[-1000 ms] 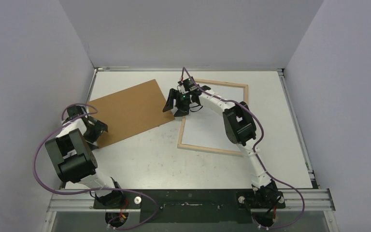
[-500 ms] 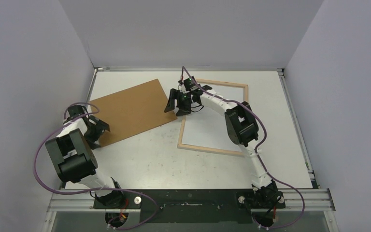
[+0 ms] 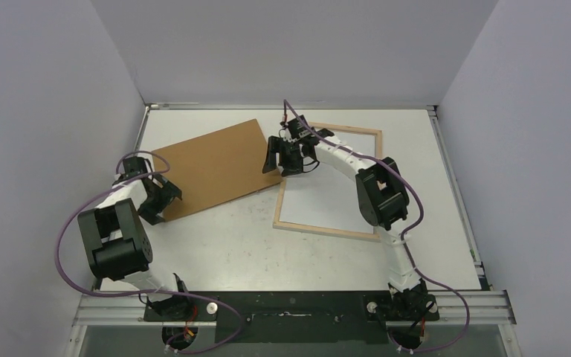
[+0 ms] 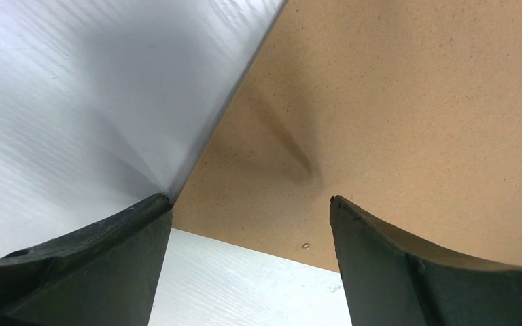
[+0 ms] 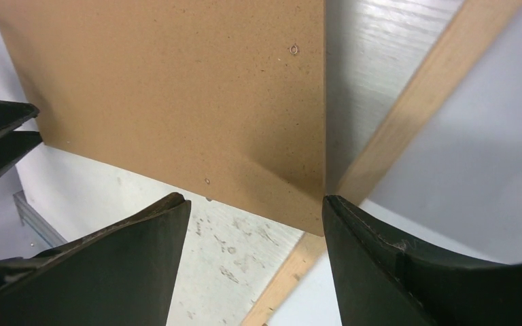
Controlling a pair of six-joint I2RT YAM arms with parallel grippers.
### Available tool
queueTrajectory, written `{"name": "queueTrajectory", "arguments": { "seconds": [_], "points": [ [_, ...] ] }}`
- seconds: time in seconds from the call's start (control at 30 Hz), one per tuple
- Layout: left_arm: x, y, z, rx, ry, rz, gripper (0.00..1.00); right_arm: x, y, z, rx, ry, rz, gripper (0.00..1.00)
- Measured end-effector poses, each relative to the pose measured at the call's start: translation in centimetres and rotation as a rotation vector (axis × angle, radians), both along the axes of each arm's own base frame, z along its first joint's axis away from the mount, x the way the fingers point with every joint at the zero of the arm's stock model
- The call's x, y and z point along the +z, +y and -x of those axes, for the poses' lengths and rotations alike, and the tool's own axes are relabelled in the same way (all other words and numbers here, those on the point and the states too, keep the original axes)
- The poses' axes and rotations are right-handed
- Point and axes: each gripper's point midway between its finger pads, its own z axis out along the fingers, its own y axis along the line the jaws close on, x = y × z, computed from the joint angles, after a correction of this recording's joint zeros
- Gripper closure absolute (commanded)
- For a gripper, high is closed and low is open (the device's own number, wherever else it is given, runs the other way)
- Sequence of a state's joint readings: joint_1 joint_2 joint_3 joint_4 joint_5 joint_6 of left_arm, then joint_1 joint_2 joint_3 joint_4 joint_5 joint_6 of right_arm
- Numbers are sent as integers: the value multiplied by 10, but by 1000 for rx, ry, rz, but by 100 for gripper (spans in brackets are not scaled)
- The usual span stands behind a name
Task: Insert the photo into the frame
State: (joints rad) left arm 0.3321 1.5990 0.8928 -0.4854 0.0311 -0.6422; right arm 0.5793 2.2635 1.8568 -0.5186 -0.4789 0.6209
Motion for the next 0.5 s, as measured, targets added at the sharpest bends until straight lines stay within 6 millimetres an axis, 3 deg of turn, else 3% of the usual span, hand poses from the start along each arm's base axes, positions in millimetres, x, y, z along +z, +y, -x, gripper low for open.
{"name": "queueTrajectory", "arguments": {
  "seconds": [0.23,0.5],
  "points": [
    [-1,-14,-8,-50,-7,1,18,-8,-24,17,-16,23,82,30],
    [-1,-22,-16,-78,-18,17,18,-10,-36,26,-29,36,119,29]
  ]
}}
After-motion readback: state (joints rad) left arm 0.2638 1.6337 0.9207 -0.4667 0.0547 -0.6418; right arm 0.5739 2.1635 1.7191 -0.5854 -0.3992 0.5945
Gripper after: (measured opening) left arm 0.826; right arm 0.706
